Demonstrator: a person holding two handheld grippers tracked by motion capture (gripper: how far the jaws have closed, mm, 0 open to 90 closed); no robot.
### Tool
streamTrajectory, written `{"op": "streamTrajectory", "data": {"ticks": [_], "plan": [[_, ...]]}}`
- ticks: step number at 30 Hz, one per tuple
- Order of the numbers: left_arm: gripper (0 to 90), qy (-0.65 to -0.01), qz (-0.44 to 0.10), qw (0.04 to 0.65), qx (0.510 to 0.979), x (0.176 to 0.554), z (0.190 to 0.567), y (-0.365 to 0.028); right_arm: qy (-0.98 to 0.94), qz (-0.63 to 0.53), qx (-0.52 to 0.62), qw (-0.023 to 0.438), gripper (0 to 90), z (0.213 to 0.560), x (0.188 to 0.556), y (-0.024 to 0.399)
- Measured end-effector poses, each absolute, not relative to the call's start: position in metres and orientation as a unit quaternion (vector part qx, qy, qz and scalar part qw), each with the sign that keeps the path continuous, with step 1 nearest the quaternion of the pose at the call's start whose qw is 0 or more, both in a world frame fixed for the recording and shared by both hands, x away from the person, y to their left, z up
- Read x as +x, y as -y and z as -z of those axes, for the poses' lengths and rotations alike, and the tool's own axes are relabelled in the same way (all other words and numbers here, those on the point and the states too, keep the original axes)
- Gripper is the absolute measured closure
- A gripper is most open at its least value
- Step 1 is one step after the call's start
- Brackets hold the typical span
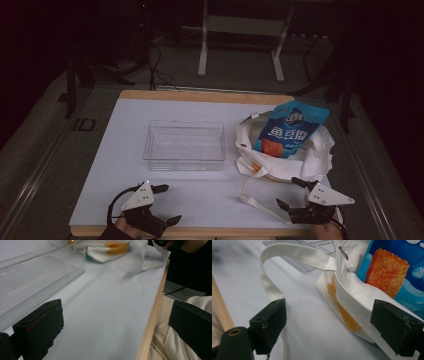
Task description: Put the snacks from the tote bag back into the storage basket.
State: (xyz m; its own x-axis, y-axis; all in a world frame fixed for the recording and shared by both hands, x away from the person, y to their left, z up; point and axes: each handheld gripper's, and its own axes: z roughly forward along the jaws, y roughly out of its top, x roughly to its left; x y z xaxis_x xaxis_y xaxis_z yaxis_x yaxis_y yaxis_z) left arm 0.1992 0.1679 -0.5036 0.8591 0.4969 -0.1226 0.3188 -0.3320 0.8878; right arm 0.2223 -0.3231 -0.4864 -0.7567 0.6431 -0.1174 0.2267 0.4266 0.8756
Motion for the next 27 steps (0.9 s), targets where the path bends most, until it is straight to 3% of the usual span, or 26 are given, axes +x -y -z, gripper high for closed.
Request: {"op": "streamTrajectory", "data": {"ticks": [5, 9, 22, 27], "plan": [[0.1, -0.278, -0.078, 0.517, 0.806, 0.199, 0.502, -0.168, -0.823, -0.454, 0.267, 0.211, 13.5, 0.486, 0.224, 0.324], [0.1, -0.269, -0.009, 0.527, 0.806, 0.203, 0.499, -0.162, -0.838, -0.448, 0.262, 0.171, 13.5, 0.483, 0.226, 0.327], [0.1, -0.206, -0.023, 0.541, 0.815, 0.212, 0.47, -0.131, -0.828, -0.495, 0.234, 0.116, 12.6, 0.452, 0.231, 0.331], [0.1, -0.183, -0.036, 0.556, 0.81, 0.221, 0.452, -0.117, -0.826, -0.505, 0.217, 0.124, 13.7, 0.433, 0.231, 0.331]]}}
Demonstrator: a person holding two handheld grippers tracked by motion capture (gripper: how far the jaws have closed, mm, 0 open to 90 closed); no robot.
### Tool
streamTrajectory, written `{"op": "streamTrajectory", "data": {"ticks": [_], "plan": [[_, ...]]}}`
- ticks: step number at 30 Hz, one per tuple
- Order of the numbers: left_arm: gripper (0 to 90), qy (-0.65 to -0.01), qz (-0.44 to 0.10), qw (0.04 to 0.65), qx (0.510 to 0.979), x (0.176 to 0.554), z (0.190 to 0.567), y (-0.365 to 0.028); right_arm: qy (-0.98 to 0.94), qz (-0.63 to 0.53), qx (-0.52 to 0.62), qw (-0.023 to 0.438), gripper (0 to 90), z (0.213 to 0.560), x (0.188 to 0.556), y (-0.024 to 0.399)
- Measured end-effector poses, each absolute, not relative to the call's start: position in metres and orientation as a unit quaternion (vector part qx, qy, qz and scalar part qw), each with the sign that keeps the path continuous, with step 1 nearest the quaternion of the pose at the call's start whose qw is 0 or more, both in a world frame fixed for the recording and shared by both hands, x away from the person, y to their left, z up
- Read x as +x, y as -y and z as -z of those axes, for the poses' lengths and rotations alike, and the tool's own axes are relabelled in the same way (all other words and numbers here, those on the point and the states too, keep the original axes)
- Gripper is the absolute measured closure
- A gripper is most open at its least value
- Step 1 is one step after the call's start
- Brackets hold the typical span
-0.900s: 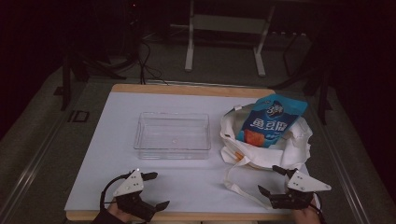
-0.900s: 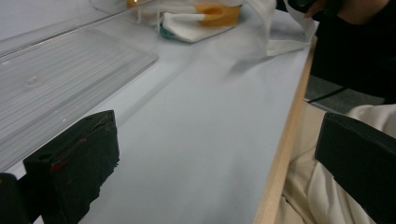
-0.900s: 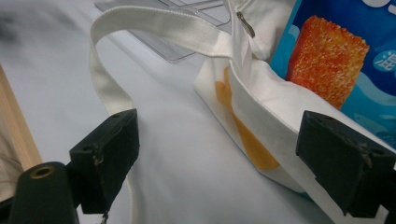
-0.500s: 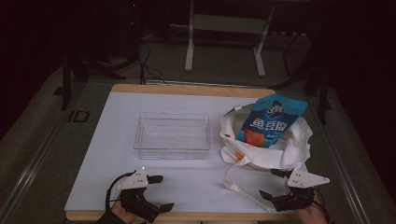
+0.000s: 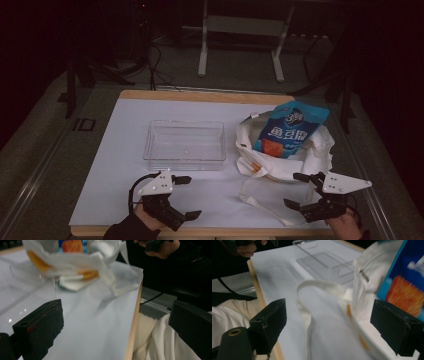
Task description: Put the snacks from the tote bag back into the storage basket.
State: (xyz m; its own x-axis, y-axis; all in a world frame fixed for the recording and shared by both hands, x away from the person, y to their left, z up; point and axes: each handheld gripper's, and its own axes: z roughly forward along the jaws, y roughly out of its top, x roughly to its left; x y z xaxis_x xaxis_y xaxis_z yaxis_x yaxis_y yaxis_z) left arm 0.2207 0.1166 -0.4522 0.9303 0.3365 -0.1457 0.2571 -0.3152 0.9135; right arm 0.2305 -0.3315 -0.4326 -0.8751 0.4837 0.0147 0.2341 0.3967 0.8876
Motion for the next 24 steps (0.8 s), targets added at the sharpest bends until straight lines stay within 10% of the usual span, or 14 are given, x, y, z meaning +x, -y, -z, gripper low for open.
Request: {"op": "streamTrajectory", "data": {"ticks": [24], "plan": [[0.1, -0.116, -0.073, 0.591, 0.795, 0.281, 0.379, -0.052, -0.784, -0.566, 0.191, 0.166, 12.2, 0.366, 0.258, 0.346]]}}
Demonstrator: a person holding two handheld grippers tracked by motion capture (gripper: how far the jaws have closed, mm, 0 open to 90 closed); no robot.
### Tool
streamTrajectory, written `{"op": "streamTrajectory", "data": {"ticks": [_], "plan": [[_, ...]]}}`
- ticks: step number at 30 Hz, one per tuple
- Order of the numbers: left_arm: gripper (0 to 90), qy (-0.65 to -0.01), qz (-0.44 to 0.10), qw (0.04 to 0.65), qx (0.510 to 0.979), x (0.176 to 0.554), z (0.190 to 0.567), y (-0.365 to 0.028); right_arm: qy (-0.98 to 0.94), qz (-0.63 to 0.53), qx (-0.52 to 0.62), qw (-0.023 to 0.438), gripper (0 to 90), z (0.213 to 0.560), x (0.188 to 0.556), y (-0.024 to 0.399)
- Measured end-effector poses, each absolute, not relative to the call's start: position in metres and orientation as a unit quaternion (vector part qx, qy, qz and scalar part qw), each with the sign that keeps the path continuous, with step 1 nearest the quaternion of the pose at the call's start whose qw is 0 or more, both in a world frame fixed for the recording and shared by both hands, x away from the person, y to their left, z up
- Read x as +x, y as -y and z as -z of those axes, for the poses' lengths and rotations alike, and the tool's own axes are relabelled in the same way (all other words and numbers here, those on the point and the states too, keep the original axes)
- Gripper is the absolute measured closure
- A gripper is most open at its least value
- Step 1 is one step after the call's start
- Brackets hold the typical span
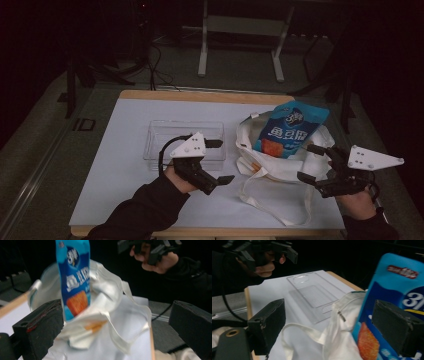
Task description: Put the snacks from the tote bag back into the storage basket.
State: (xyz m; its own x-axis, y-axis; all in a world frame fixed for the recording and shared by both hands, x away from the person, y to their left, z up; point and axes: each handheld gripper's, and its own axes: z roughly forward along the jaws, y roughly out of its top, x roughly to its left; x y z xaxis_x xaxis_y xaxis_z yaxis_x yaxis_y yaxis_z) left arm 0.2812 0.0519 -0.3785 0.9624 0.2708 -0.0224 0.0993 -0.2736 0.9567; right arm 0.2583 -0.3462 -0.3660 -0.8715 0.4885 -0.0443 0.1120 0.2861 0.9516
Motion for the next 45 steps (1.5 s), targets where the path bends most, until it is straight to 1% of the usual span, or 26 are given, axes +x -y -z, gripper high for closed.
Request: {"op": "streamTrajectory", "data": {"ticks": [3, 5, 9, 11, 14, 18, 22, 28, 30, 34, 35, 36, 37, 38, 39, 40, 42, 43, 44, 45], "plan": [[0.1, -0.115, -0.082, 0.589, 0.796, 0.293, 0.372, -0.039, -0.782, -0.563, 0.195, 0.182, 12.2, 0.365, 0.263, 0.35], [0.1, -0.113, -0.08, 0.59, 0.796, 0.296, 0.37, -0.037, -0.779, -0.567, 0.197, 0.181, 12.2, 0.364, 0.266, 0.354], [0.1, -0.111, -0.094, 0.584, 0.799, 0.308, 0.366, -0.024, -0.776, -0.564, 0.203, 0.193, 12.3, 0.363, 0.271, 0.36], [0.1, -0.11, -0.092, 0.585, 0.798, 0.314, 0.365, -0.018, -0.775, -0.558, 0.211, 0.207, 13.2, 0.363, 0.276, 0.367], [0.1, -0.109, -0.097, 0.584, 0.798, 0.323, 0.363, -0.008, -0.773, -0.556, 0.218, 0.214, 13.4, 0.363, 0.281, 0.372], [0.1, -0.108, -0.095, 0.584, 0.799, 0.335, 0.367, 0.002, -0.766, -0.557, 0.239, 0.215, 14.3, 0.366, 0.292, 0.383], [0.1, -0.115, -0.104, 0.579, 0.801, 0.348, 0.373, 0.011, -0.763, -0.545, 0.257, 0.233, 16.1, 0.373, 0.305, 0.395], [0.1, -0.126, -0.098, 0.574, 0.803, 0.368, 0.382, 0.025, -0.766, -0.521, 0.276, 0.255, 17.8, 0.382, 0.318, 0.403], [0.2, -0.129, -0.099, 0.567, 0.807, 0.374, 0.384, 0.03, -0.766, -0.519, 0.281, 0.256, 20.6, 0.385, 0.323, 0.405], [1.4, -0.133, -0.094, 0.564, 0.81, 0.387, 0.389, 0.039, -0.768, -0.515, 0.286, 0.251, 21.7, 0.388, 0.332, 0.408], [4.4, -0.137, -0.097, 0.564, 0.808, 0.39, 0.391, 0.041, -0.768, -0.513, 0.292, 0.247, 22.3, 0.39, 0.338, 0.409], [5.6, -0.14, -0.089, 0.567, 0.807, 0.394, 0.393, 0.044, -0.768, -0.511, 0.298, 0.246, 22.7, 0.392, 0.342, 0.409], [10.3, -0.14, -0.081, 0.567, 0.808, 0.397, 0.394, 0.045, -0.769, -0.509, 0.299, 0.245, 22.9, 0.393, 0.344, 0.409], [10.3, -0.133, -0.067, 0.569, 0.809, 0.401, 0.395, 0.046, -0.769, -0.509, 0.299, 0.245, 22.9, 0.393, 0.344, 0.409], [16.5, -0.132, -0.067, 0.568, 0.81, 0.403, 0.397, 0.049, -0.768, -0.509, 0.304, 0.242, 22.9, 0.394, 0.347, 0.41], [16.5, -0.134, -0.072, 0.565, 0.811, 0.405, 0.398, 0.052, -0.766, -0.51, 0.312, 0.237, 23.1, 0.397, 0.352, 0.412], [21.1, -0.139, -0.074, 0.556, 0.816, 0.41, 0.4, 0.057, -0.766, -0.51, 0.315, 0.232, 23.5, 0.398, 0.355, 0.413], [21.1, -0.141, -0.08, 0.557, 0.815, 0.412, 0.401, 0.059, -0.766, -0.512, 0.316, 0.228, 25.6, 0.4, 0.357, 0.413], [25.1, -0.144, -0.078, 0.552, 0.818, 0.416, 0.402, 0.064, -0.767, -0.513, 0.314, 0.223, 30.6, 0.402, 0.36, 0.414], [29.8, -0.144, -0.078, 0.552, 0.818, 0.416, 0.402, 0.064, -0.767, -0.513, 0.314, 0.221, 33.2, 0.403, 0.362, 0.413]]}}
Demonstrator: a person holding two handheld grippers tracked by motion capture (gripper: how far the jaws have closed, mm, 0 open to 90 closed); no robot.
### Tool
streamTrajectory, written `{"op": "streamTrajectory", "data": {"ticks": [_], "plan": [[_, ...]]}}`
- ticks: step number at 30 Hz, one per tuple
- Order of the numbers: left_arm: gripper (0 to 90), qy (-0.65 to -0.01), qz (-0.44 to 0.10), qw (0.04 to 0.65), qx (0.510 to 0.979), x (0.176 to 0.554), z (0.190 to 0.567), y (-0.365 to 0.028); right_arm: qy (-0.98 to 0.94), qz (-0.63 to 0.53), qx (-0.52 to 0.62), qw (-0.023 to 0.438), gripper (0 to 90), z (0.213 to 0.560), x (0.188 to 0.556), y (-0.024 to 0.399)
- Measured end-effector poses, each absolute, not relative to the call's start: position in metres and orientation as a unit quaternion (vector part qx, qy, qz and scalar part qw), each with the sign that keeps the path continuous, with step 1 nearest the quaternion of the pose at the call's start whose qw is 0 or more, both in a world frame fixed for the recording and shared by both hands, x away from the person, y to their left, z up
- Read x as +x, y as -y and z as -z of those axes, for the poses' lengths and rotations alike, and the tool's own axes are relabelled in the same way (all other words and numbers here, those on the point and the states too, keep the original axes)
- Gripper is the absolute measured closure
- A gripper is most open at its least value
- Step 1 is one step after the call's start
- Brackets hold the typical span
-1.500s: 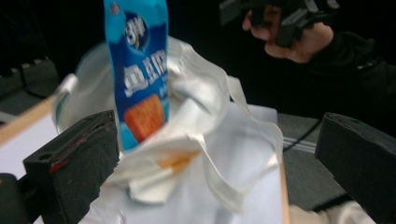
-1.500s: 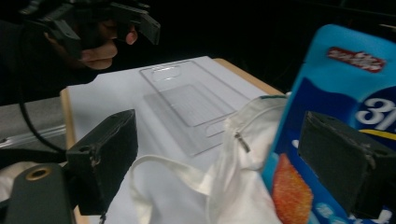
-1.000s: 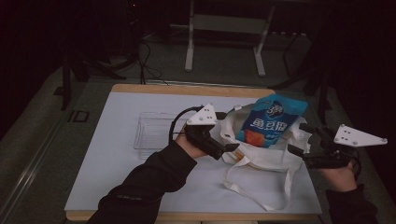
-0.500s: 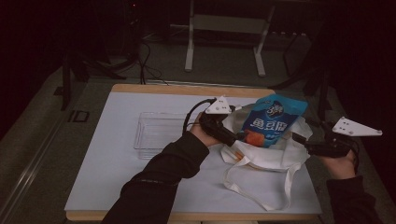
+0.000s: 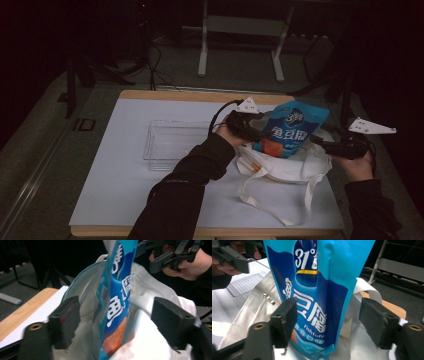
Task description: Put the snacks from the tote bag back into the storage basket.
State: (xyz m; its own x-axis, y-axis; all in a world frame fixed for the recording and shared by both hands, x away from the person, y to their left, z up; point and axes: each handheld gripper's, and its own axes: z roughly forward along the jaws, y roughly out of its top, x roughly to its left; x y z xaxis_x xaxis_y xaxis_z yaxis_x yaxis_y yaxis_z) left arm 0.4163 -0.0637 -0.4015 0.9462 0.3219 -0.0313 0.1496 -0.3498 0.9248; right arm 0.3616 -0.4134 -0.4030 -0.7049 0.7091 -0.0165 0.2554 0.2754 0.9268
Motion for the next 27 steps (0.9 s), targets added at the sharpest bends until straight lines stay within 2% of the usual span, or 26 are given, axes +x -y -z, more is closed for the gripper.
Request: {"op": "streamTrajectory", "data": {"ticks": [1, 3, 4, 6, 7, 9, 12, 16, 19, 21, 22, 27], "plan": [[34.3, -0.14, -0.077, 0.552, 0.819, 0.418, 0.402, 0.066, -0.769, -0.512, 0.313, 0.219, 37.0, 0.404, 0.363, 0.413], [35.0, -0.14, -0.08, 0.544, 0.824, 0.419, 0.404, 0.071, -0.771, -0.511, 0.311, 0.217, 39.6, 0.405, 0.364, 0.413], [43.1, -0.144, -0.082, 0.538, 0.827, 0.42, 0.404, 0.074, -0.773, -0.512, 0.307, 0.212, 44.3, 0.408, 0.366, 0.411], [43.3, -0.145, -0.077, 0.536, 0.828, 0.422, 0.406, 0.079, -0.777, -0.509, 0.303, 0.212, 45.8, 0.409, 0.367, 0.41], [49.8, -0.145, -0.079, 0.53, 0.832, 0.422, 0.406, 0.082, -0.784, -0.499, 0.302, 0.213, 48.4, 0.411, 0.37, 0.407], [50.0, -0.145, -0.076, 0.528, 0.833, 0.423, 0.408, 0.087, -0.785, -0.5, 0.302, 0.209, 49.3, 0.412, 0.372, 0.406], [56.9, -0.153, -0.076, 0.521, 0.836, 0.424, 0.409, 0.094, -0.787, -0.499, 0.301, 0.203, 54.0, 0.413, 0.376, 0.401], [59.9, -0.155, -0.081, 0.503, 0.847, 0.423, 0.412, 0.103, -0.788, -0.495, 0.302, 0.207, 59.0, 0.415, 0.378, 0.399], [72.9, -0.16, -0.084, 0.5, 0.847, 0.424, 0.412, 0.104, -0.793, -0.492, 0.299, 0.203, 64.0, 0.416, 0.379, 0.399], [74.6, -0.16, -0.081, 0.498, 0.848, 0.426, 0.413, 0.104, -0.795, -0.49, 0.299, 0.198, 66.5, 0.416, 0.38, 0.399], [75.4, -0.159, -0.081, 0.489, 0.854, 0.426, 0.416, 0.106, -0.799, -0.488, 0.297, 0.191, 71.7, 0.417, 0.381, 0.398], [85.6, -0.158, -0.09, 0.488, 0.854, 0.424, 0.418, 0.109, -0.809, -0.474, 0.294, 0.185, 83.7, 0.418, 0.382, 0.391]]}}
